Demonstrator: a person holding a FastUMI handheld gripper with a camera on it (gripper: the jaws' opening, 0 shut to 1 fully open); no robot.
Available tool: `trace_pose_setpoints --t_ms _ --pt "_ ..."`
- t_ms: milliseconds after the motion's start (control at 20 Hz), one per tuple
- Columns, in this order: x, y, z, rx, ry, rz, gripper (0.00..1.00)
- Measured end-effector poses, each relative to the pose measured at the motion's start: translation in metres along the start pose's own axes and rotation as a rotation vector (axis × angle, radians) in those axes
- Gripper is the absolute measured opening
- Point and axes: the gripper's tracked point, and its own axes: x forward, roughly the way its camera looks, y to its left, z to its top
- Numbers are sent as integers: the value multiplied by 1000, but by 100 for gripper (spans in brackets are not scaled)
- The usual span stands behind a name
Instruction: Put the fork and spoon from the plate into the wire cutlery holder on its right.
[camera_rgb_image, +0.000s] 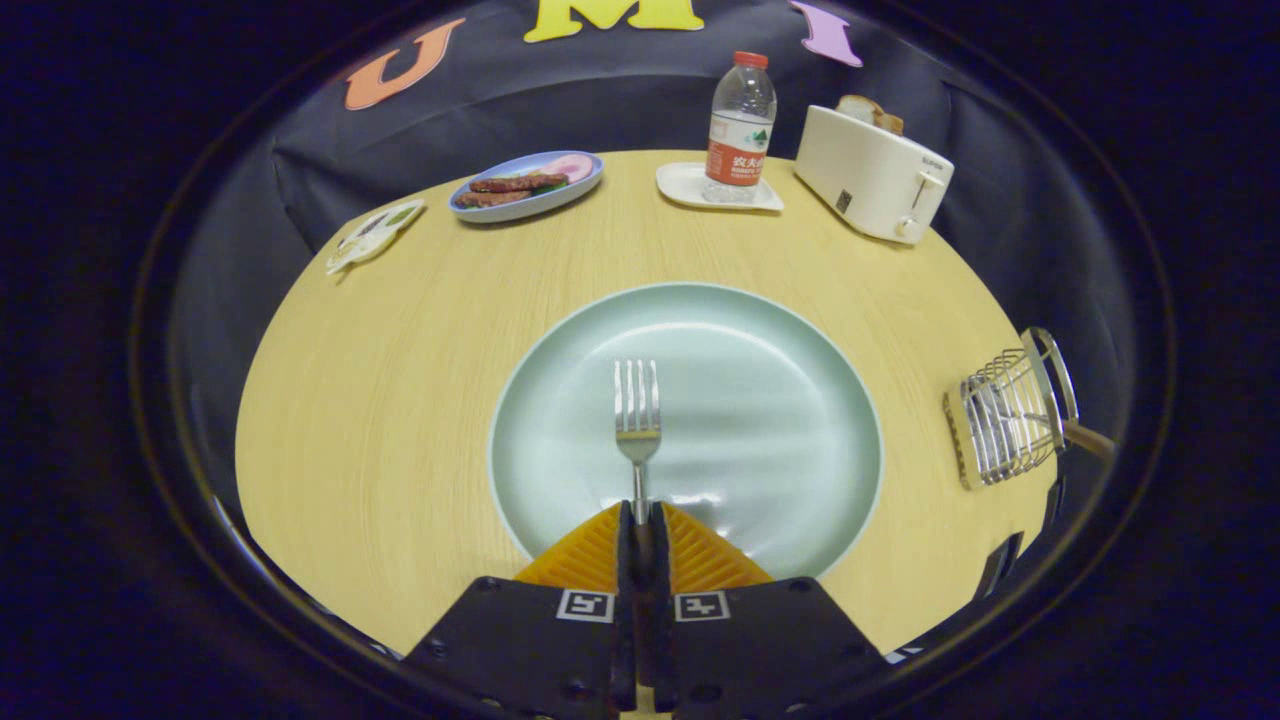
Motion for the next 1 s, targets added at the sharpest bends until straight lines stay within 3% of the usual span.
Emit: trace_pose_setpoints --t_ms 50,450,700,1000 --pt "-1 -2 0 -29 4 -11 1" --pt "-48 -27 35 -116 -44 -63 1" --pt "-104 -42 67 -113 -58 -17 0" --pt "-148 -121 91 -101 -36 -20 1"
